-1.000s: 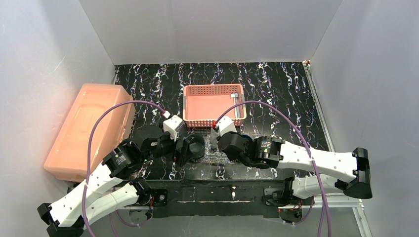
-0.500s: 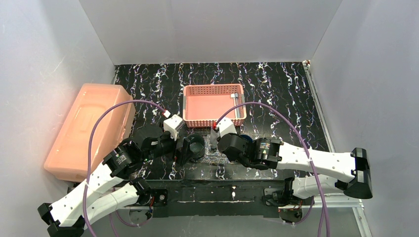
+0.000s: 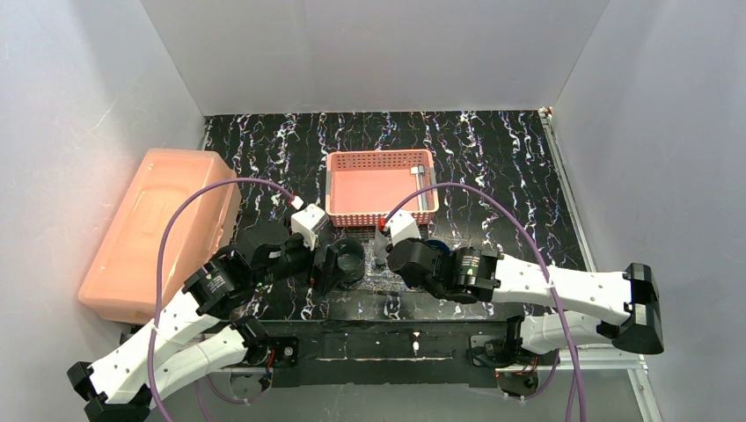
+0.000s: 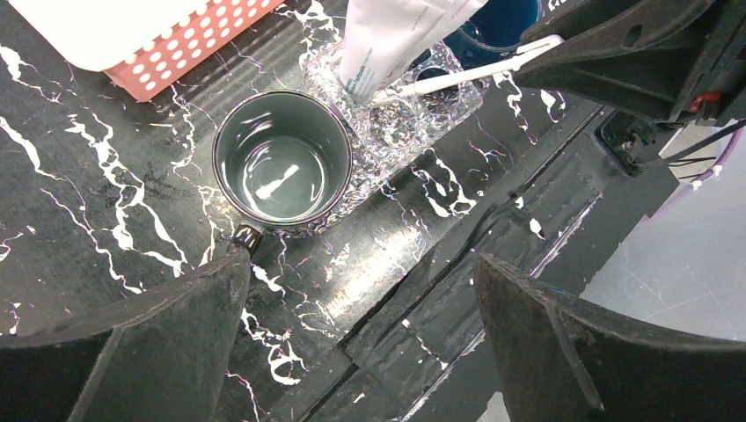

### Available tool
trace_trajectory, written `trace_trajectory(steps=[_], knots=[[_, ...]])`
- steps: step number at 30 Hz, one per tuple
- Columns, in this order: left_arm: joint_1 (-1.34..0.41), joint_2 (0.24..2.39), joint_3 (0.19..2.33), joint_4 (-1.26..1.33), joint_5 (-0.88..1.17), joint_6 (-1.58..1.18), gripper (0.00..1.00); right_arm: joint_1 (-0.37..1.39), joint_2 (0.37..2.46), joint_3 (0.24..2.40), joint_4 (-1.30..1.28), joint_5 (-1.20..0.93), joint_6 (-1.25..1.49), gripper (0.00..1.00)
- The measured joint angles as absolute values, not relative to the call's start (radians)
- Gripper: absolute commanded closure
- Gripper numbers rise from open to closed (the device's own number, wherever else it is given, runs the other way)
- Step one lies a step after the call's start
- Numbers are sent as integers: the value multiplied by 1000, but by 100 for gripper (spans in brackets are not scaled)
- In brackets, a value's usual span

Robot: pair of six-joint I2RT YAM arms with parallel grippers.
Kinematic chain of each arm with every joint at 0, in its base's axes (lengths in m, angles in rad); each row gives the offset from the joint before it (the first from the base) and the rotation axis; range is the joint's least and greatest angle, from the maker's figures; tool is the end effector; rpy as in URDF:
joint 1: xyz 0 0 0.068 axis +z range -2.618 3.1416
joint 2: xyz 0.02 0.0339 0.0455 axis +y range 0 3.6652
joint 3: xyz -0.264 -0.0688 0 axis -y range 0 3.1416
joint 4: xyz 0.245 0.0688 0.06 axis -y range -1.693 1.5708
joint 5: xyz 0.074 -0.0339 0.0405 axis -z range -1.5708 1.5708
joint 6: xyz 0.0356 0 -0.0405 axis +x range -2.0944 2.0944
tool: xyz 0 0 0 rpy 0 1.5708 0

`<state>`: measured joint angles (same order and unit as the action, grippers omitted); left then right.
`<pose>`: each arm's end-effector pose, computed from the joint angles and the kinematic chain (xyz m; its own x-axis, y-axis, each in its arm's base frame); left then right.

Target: Prepare toiletry sets of a toothbrush and toothpaste on the tray

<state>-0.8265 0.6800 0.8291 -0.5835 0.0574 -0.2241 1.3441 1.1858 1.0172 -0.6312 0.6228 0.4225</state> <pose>0.0984 -0.1098 0.3291 -0.4490 0.1600 -0.8791 0.6870 0.6909 -0.2251 0.0751 0.2333 0.3024 -0.4341 -0.4001 -0.8071 -0.5724 0.8143 -0.0958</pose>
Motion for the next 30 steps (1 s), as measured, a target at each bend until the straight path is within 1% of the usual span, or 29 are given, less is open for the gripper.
trace_trajectory(steps=[5, 7, 10, 17, 21, 30], knots=[[-826, 680, 829, -583, 60, -224, 2, 1344, 1182, 1017, -628, 625, 423, 78], [-826, 680, 829, -583, 60, -224, 2, 1344, 1177, 1017, -628, 625, 423, 77], [-826, 680, 829, -583, 60, -224, 2, 1344, 1164, 1017, -628, 626, 422, 71], [-823, 682, 829, -583, 62, -224, 2, 1344, 1157, 1018, -629, 626, 417, 69], [-820, 683, 829, -583, 62, -224, 2, 1344, 1158, 1019, -629, 625, 415, 64], [-820, 683, 829, -583, 63, -222, 2, 1344, 1161, 1023, -630, 625, 413, 63]])
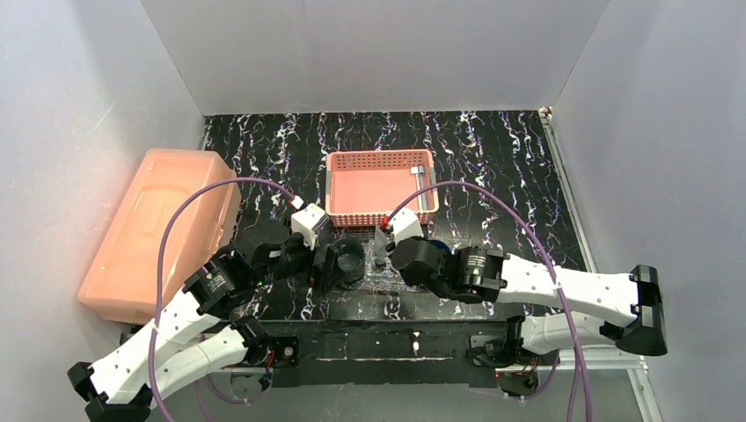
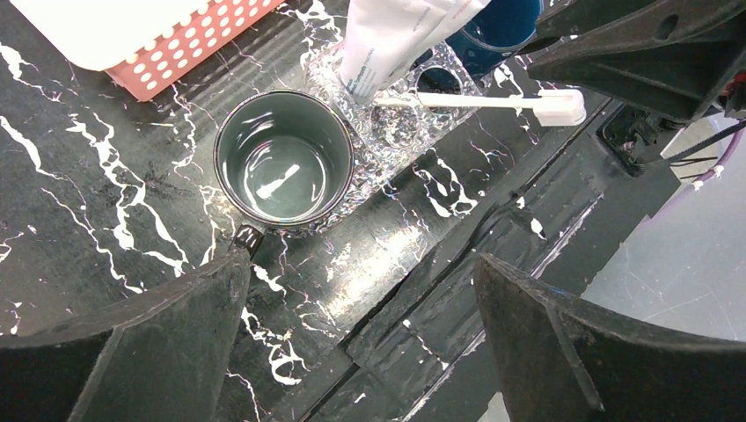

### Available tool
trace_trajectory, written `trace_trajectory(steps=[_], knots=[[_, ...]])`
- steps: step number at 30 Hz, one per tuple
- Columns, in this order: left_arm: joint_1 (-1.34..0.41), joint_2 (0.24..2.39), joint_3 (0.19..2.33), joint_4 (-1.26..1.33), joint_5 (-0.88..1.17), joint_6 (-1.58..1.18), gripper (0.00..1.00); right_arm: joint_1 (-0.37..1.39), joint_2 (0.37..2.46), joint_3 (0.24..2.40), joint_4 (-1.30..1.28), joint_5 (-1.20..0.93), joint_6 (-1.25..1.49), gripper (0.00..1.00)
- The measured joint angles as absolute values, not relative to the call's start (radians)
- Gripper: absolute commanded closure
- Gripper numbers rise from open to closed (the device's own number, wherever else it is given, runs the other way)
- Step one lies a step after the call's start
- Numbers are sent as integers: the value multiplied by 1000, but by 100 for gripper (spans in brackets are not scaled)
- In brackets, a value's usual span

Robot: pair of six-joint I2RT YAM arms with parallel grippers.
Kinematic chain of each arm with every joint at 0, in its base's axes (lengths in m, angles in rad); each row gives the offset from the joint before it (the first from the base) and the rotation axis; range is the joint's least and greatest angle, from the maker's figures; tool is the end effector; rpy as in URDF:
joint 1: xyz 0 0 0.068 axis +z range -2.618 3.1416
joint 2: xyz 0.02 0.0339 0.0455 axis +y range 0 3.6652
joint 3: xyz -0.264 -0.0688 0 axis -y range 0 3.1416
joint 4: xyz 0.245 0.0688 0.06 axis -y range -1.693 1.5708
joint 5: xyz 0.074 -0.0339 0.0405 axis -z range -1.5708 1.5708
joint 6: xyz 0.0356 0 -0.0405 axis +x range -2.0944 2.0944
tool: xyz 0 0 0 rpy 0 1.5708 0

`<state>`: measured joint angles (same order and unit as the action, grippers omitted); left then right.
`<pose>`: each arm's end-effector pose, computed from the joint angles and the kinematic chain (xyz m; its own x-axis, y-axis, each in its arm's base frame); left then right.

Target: Prepare toiletry sets of a toothbrush and toothpaste on the tray

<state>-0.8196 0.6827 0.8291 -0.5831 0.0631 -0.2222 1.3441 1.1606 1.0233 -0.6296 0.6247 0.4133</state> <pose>0.0994 -0.1097 0.3288 -0.4509 0.1606 -0.8780 0.6859 0.6918 -0.2257 0.0742 0.2289 0.3101 -0.4223 -0.3812 -0.8224 -0.5745 0.8143 -0.0825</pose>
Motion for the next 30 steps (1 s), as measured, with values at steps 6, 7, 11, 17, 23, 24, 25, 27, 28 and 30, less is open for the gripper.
trace_trajectory(steps=[6, 7, 11, 17, 23, 24, 25, 27, 28, 30], knots=[[-820, 683, 829, -583, 64, -220, 2, 1344, 1161, 1041, -630, 627, 411, 61], [-820, 683, 829, -583, 64, -220, 2, 1344, 1161, 1046, -632, 630, 410, 61], [-820, 684, 829, -583, 65, -220, 2, 1344, 1178, 1091, -650, 659, 399, 61], [-819, 686, 829, -583, 68, -221, 2, 1283, 1213, 1172, -661, 672, 366, 62], [-819, 686, 829, -583, 68, -220, 2, 1177, 1259, 1245, -667, 639, 313, 60], [-819, 686, 829, -583, 68, -220, 2, 1156, 1270, 1256, -669, 626, 302, 59], [-819, 686, 829, -583, 68, -220, 2, 1143, 1278, 1264, -670, 619, 294, 58], [-817, 686, 829, -583, 68, -220, 2, 1111, 1299, 1281, -674, 599, 277, 57], [-817, 686, 829, -583, 68, -220, 2, 1093, 1313, 1291, -675, 587, 267, 56], [-817, 686, 829, -583, 68, -219, 2, 1053, 1343, 1305, -674, 561, 250, 55]])
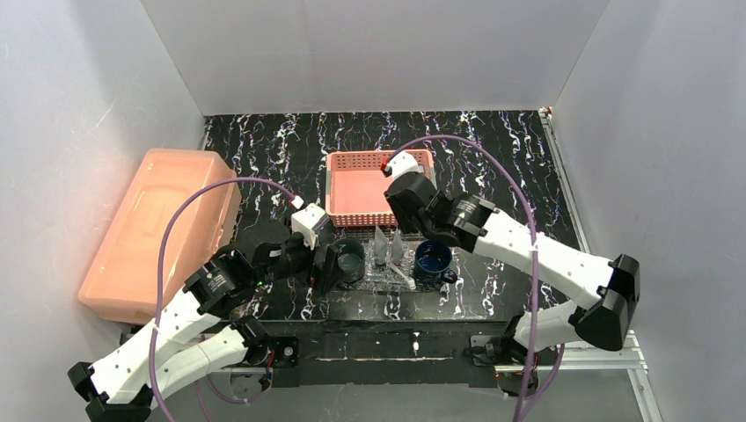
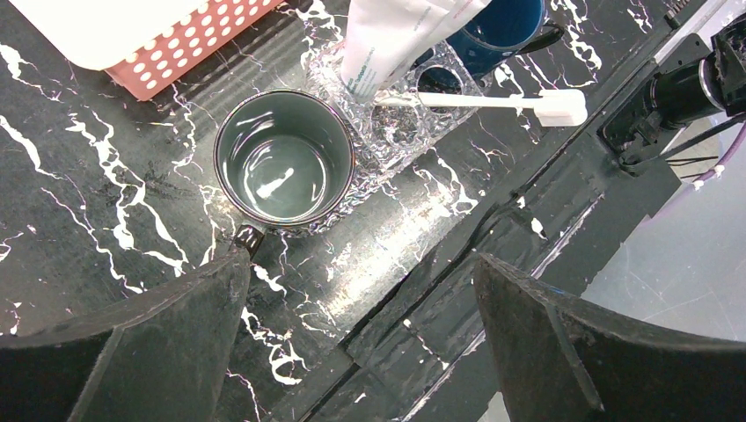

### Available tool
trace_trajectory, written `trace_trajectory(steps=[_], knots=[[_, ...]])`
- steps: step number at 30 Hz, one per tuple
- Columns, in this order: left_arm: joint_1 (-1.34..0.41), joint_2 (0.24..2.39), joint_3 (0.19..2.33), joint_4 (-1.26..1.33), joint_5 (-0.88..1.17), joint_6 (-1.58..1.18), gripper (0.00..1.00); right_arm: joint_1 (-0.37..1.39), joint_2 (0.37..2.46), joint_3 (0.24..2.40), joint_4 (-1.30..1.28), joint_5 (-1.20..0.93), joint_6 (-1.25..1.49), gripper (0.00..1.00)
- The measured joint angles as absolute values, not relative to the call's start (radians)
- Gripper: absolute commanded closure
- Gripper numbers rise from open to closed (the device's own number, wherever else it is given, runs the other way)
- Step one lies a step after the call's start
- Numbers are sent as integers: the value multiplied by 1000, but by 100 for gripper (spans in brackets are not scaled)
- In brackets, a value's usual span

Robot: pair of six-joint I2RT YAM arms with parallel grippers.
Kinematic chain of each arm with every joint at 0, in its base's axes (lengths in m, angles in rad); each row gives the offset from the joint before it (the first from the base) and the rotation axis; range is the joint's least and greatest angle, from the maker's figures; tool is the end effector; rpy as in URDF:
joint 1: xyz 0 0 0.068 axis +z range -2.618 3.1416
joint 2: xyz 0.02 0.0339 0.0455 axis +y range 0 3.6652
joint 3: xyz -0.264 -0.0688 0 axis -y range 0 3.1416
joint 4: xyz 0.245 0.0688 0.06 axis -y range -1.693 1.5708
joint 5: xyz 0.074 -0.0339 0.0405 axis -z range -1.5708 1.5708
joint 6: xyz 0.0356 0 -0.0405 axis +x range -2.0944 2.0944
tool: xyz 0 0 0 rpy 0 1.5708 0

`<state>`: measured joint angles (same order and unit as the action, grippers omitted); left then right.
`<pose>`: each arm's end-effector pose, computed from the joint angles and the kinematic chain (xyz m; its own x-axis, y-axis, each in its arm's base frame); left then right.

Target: Prepare toiletry sets of a toothbrush and toothpaste on the tray

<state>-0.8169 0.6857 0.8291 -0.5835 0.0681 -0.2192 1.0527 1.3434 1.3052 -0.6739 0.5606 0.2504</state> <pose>0.1000 -0.1100 0.3284 -0.4520 0.1644 -0.8768 0.6877 0.6903 -0.2250 0.1583 0.2395 0.3532 -0.4464 -0.3594 -0.8195 -0.4395 0.8858 -0.1490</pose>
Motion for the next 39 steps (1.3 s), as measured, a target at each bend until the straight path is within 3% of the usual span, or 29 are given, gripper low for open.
trace_trajectory(steps=[13, 33, 37, 39], knots=[[-816, 700, 829, -586, 67, -220, 2, 849, 1538, 1378, -670, 408, 192, 46], [-815, 762, 889, -637, 38, -192, 2, 672, 1908, 1600, -656, 290, 158, 36], [-815, 763, 891, -636, 36, -185, 2, 650, 1960, 1634, -656, 275, 157, 43], [-815, 761, 889, -634, 36, -184, 2, 639, 1987, 1655, -657, 265, 157, 55]])
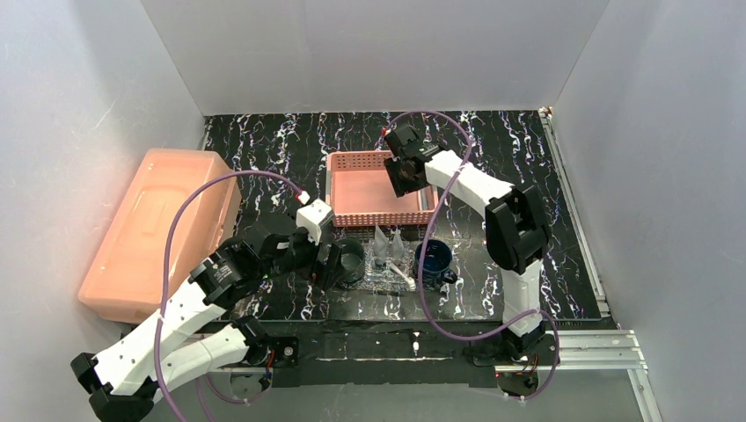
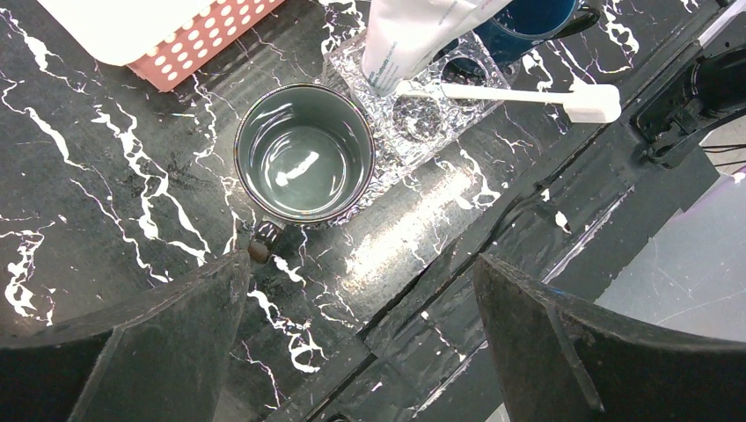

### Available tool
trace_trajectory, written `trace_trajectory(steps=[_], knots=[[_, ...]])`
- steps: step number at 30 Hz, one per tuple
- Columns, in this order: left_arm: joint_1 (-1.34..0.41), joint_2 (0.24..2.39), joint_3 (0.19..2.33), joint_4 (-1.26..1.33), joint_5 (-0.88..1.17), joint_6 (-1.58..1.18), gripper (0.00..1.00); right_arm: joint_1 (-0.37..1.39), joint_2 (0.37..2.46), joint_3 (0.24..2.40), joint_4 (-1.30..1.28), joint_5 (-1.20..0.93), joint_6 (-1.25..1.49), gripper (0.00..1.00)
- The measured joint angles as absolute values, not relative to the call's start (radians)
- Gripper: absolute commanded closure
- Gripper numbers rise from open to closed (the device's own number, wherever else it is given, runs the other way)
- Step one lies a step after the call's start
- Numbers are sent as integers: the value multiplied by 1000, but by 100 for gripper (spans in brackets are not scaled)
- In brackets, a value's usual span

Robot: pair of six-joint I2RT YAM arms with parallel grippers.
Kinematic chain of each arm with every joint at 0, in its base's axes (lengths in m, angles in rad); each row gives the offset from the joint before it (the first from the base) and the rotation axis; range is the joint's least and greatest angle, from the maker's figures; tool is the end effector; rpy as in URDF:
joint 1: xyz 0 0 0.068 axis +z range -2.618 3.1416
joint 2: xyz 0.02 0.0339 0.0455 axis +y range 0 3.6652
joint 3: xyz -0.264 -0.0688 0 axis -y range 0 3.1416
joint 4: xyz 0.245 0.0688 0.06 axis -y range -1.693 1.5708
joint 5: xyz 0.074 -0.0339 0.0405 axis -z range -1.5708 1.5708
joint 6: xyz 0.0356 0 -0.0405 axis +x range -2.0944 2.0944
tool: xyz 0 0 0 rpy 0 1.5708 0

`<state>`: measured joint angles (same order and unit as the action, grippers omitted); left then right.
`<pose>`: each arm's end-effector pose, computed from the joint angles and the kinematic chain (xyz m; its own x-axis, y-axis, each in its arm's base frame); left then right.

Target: Prepare toiletry sets of a toothbrush and toothpaste on the tray

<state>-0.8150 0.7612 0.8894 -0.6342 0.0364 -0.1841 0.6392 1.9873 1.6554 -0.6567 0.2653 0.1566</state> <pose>0.1088 -0.1173 0.3333 -0.4639 0.2255 -0.8567 0.6756 0.7156 -0.1775 0.3567 0.2535 0.2413 -0.7339 -0.3580 -0.5773 -0.3498 0.9277 -0.1306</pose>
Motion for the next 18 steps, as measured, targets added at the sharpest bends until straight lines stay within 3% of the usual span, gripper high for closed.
trace_trajectory(steps=[8, 18], knots=[[-815, 754, 874, -629, 39, -184, 2, 613, 2079, 1738, -657, 279, 150, 99], [-815, 731, 872, -629, 44, -184, 2, 609, 2173, 1827, -707, 405, 140, 99]])
